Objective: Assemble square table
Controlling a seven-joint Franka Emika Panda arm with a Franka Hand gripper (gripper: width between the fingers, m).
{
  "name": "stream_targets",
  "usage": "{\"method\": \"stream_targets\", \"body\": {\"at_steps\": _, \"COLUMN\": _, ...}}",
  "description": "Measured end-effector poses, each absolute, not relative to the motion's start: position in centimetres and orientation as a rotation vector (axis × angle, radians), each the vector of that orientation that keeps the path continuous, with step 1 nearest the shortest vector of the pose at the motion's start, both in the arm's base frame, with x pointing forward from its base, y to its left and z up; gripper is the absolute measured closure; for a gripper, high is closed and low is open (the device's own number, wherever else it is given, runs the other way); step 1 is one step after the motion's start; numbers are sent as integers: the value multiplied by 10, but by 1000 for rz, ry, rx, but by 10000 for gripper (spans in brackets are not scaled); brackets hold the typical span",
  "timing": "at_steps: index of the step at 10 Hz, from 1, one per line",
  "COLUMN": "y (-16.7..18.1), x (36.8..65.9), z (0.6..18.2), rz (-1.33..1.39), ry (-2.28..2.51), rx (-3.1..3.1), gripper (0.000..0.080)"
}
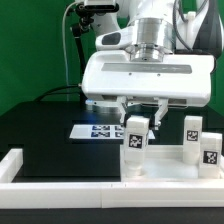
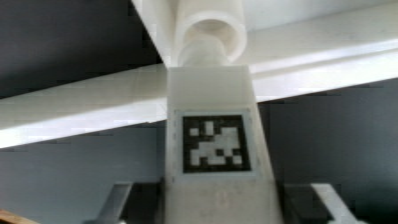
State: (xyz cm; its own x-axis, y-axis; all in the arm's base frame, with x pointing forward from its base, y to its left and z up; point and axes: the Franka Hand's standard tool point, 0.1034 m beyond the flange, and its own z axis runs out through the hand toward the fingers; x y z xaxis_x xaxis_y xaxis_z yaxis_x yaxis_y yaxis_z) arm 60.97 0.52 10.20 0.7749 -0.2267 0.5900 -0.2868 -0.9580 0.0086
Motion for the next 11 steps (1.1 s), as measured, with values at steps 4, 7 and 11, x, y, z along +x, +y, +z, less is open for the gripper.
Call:
{"method": "stream_targets", "body": {"at_steps": 4, "y": 9, "x": 609, "z": 102, "rz": 937, "ry": -407, "rx": 2869, "gripper": 508}}
{"method": "stream_targets", "body": {"at_steps": 7, "y": 11, "x": 607, "z": 99, "rz": 927, "ry": -401, "rx": 2873, "gripper": 508}}
{"method": "stream_targets", "body": {"at_steps": 11, "y": 7, "x": 605, "z": 93, "rz": 906, "ry": -402, "rx": 2873, "gripper": 508}}
